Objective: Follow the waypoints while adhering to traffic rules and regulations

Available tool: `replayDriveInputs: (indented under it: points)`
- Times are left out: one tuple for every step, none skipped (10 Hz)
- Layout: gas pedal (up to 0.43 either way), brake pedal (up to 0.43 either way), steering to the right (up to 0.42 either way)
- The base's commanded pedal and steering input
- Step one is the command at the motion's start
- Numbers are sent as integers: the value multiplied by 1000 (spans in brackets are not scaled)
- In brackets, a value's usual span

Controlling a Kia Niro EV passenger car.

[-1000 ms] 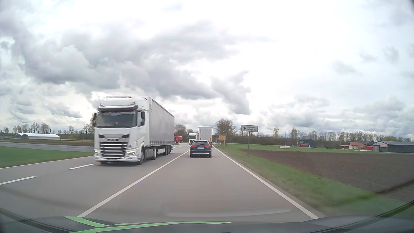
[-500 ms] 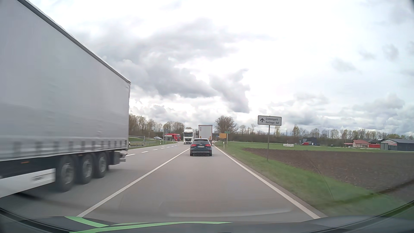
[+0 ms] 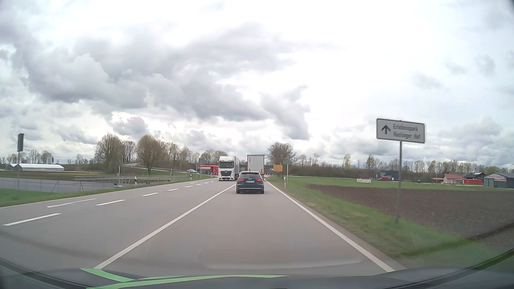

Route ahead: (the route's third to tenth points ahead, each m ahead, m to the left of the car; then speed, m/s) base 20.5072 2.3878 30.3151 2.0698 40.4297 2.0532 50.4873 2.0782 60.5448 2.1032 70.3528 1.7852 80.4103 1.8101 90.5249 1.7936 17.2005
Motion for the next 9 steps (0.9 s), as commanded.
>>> replayDriveInputs:
  points:
    - [169, 0, 1]
    - [150, 0, 1]
    - [138, 0, 1]
    - [118, 0, 1]
    - [110, 0, 1]
    - [87, 0, 1]
    - [79, 0, 1]
    - [59, 0, 1]
    - [59, 0, 1]
